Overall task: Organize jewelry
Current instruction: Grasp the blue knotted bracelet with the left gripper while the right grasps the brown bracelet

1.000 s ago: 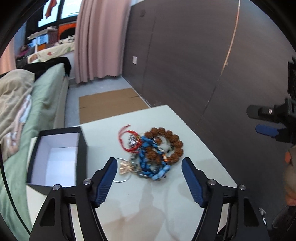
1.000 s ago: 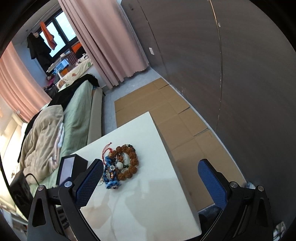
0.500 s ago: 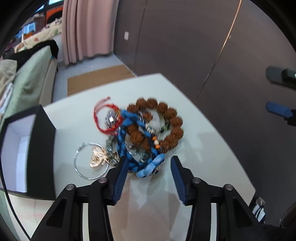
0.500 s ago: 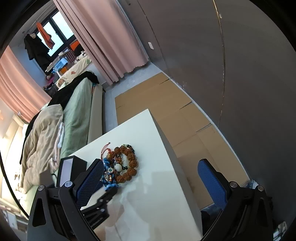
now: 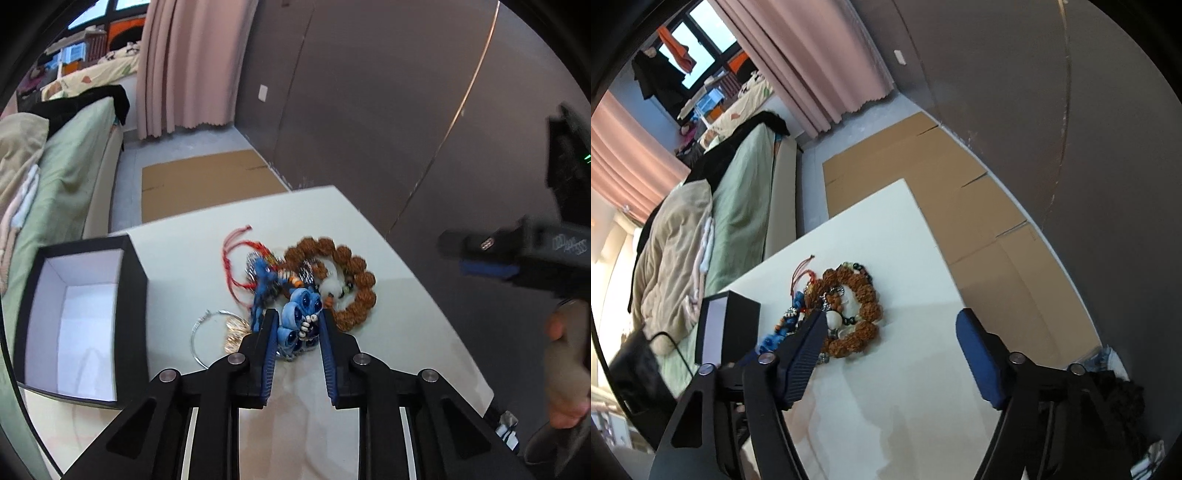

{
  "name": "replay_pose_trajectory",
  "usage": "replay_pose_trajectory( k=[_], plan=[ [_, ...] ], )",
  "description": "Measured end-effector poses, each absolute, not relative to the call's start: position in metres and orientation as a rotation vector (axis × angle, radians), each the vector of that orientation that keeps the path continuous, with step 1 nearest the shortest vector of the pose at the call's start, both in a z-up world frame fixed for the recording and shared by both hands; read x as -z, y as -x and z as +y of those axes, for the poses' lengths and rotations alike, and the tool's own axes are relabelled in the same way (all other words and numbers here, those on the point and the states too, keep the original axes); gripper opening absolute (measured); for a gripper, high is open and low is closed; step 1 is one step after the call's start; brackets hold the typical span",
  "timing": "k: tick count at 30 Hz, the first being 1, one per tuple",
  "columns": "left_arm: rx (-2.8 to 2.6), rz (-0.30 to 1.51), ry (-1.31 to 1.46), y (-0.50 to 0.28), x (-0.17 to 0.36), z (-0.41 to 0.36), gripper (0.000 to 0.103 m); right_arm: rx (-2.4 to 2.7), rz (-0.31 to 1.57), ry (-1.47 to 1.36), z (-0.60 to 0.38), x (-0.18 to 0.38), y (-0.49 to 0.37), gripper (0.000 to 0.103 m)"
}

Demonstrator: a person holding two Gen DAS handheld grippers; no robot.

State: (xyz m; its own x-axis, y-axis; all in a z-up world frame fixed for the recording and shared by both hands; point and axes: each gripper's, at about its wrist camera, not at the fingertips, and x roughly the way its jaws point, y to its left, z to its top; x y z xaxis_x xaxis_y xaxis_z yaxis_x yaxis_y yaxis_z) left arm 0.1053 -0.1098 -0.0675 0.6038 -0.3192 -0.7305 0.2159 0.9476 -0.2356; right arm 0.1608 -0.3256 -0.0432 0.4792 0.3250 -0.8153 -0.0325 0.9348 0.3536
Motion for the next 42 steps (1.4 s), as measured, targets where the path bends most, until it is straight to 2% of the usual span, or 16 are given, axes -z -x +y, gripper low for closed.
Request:
replay_pose_trajectory(
  k=[8, 11, 15, 18, 19, 24, 30, 31, 32, 33, 34, 35, 42],
  plan=[
    [0.281, 0.828, 0.194, -0.111, 0.057, -0.086, 0.021, -0.233, 1.147, -0.273, -0.296, 0.073, -0.183, 0.047],
    [0.273, 0.818, 0.224, -0.112, 0.052, -0.074, 0.015, -0.224, 1.175, -0.255, -0.287, 0.084, -0.192, 0.044],
    [0.261, 0.788, 0.263, -0.109, 0.043, -0.058, 0.015, -0.200, 1.199, -0.223, -0.277, 0.095, -0.203, 0.040],
    [0.255, 0.774, 0.283, -0.104, 0.036, -0.047, 0.010, -0.188, 1.213, -0.210, -0.273, 0.102, -0.207, 0.029],
    [0.254, 0.771, 0.292, -0.103, 0.034, -0.043, 0.009, -0.191, 1.222, -0.210, -0.272, 0.105, -0.208, 0.022],
    [0.270, 0.806, 0.322, -0.104, 0.037, -0.037, 0.010, -0.180, 1.180, -0.196, -0.268, 0.096, -0.203, 0.020],
    [0.308, 0.946, 0.277, -0.110, 0.059, -0.060, 0.014, -0.181, 1.092, -0.261, -0.285, 0.070, -0.190, 0.020],
    [0.322, 0.962, 0.265, -0.110, 0.063, -0.065, 0.020, -0.181, 1.087, -0.273, -0.288, 0.068, -0.189, 0.020],
    [0.329, 0.972, 0.250, -0.110, 0.066, -0.071, 0.036, -0.180, 1.080, -0.288, -0.292, 0.066, -0.187, 0.020],
    [0.329, 0.974, 0.238, -0.109, 0.067, -0.074, 0.046, -0.180, 1.075, -0.297, -0.295, 0.064, -0.186, 0.020],
    [0.324, 0.967, 0.230, -0.108, 0.068, -0.077, 0.064, -0.181, 1.069, -0.306, -0.297, 0.062, -0.185, 0.020],
    [0.319, 0.955, 0.227, -0.107, 0.068, -0.078, 0.070, -0.184, 1.062, -0.314, -0.300, 0.059, -0.183, 0.020],
    [0.291, 0.980, 0.173, -0.109, 0.081, -0.090, 0.070, -0.213, 1.020, -0.344, -0.311, 0.041, -0.168, 0.020]
  ],
)
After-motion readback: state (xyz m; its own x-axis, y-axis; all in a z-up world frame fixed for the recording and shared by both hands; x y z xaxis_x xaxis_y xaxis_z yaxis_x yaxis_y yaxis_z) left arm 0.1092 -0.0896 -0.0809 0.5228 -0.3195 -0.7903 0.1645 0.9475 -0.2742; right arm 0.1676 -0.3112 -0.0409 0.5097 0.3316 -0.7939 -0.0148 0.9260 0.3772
